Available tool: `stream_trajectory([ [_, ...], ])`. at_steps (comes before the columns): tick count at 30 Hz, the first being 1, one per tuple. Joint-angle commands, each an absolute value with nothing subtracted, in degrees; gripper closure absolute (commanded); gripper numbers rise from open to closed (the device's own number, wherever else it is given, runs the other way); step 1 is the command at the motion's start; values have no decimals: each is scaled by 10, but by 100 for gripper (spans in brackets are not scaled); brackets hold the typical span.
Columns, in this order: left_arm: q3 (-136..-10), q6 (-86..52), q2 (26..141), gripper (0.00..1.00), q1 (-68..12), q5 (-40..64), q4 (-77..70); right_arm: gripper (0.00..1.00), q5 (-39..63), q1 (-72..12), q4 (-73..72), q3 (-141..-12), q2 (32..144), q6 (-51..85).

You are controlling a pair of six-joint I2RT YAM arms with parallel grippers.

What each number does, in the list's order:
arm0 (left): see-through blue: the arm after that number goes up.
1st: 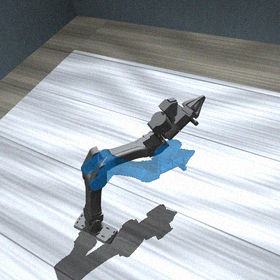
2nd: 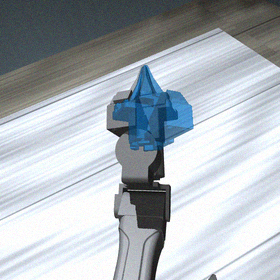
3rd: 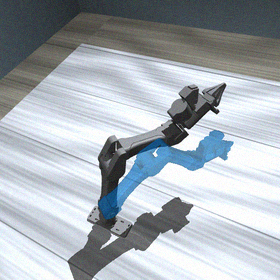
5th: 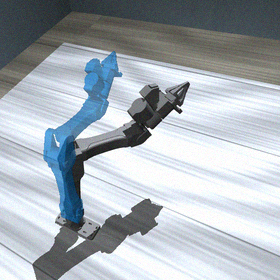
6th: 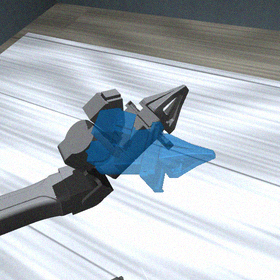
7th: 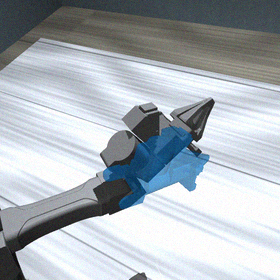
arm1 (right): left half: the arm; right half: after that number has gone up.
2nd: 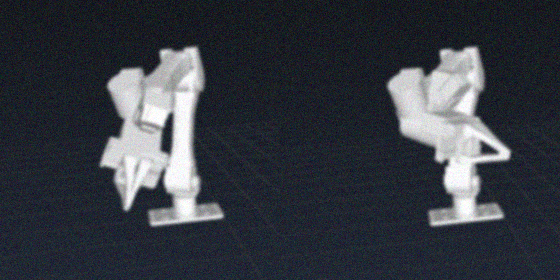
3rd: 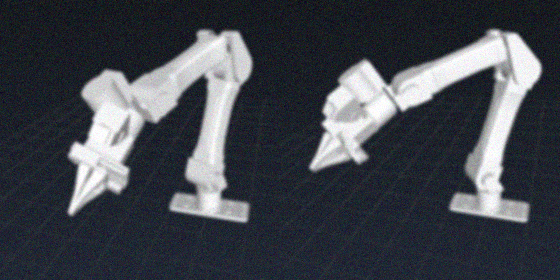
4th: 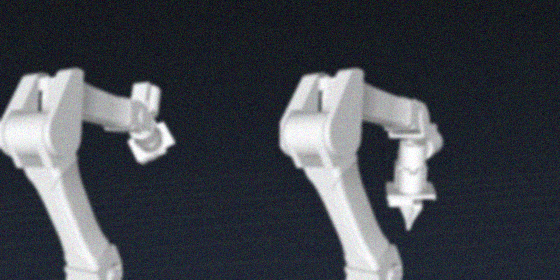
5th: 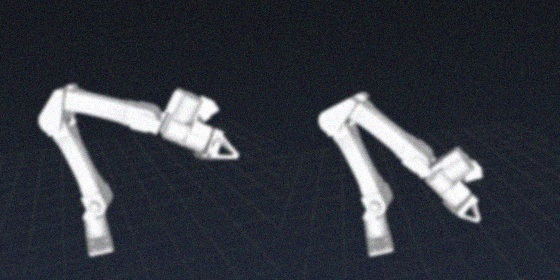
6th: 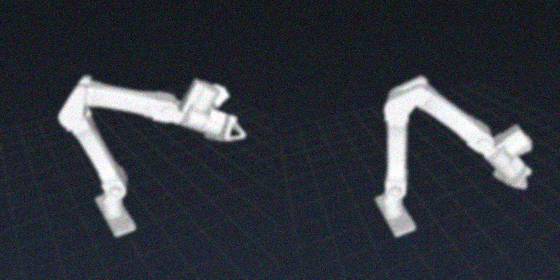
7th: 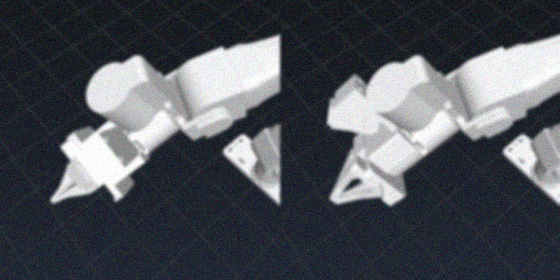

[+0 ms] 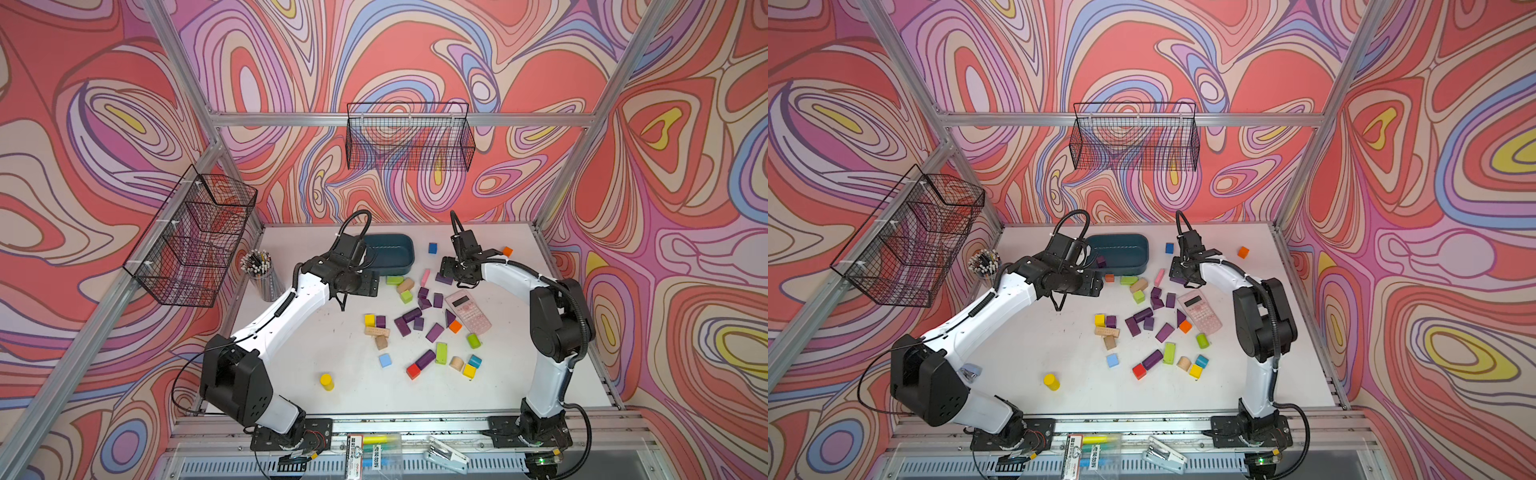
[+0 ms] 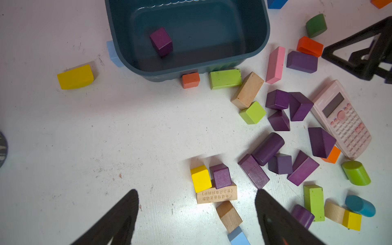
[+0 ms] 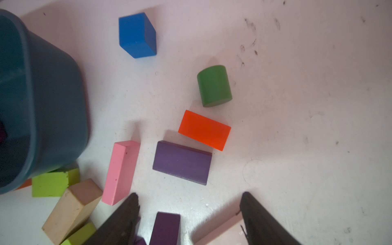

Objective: Pick purple bricks into the storage bin
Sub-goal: Pick up the building block from the center of the board.

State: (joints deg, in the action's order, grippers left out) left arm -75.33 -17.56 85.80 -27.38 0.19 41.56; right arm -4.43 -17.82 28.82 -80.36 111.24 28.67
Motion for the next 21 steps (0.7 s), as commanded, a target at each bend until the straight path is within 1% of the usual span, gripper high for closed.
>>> stream_trajectory([
  [1,-734,-152,837,11,-281,6,449,22,-61,-184,293,-800,1125,309],
  [6,-720,-141,822,11,-283,12,448,22,-64,-189,276,-798,1134,306],
  [16,-737,-99,813,9,-284,2,478,21,-84,-194,331,-867,1174,286],
  [19,-744,-87,819,8,-284,1,478,19,-92,-196,338,-880,1181,286],
  [21,-744,-83,823,7,-284,2,470,16,-101,-195,349,-898,1193,283],
])
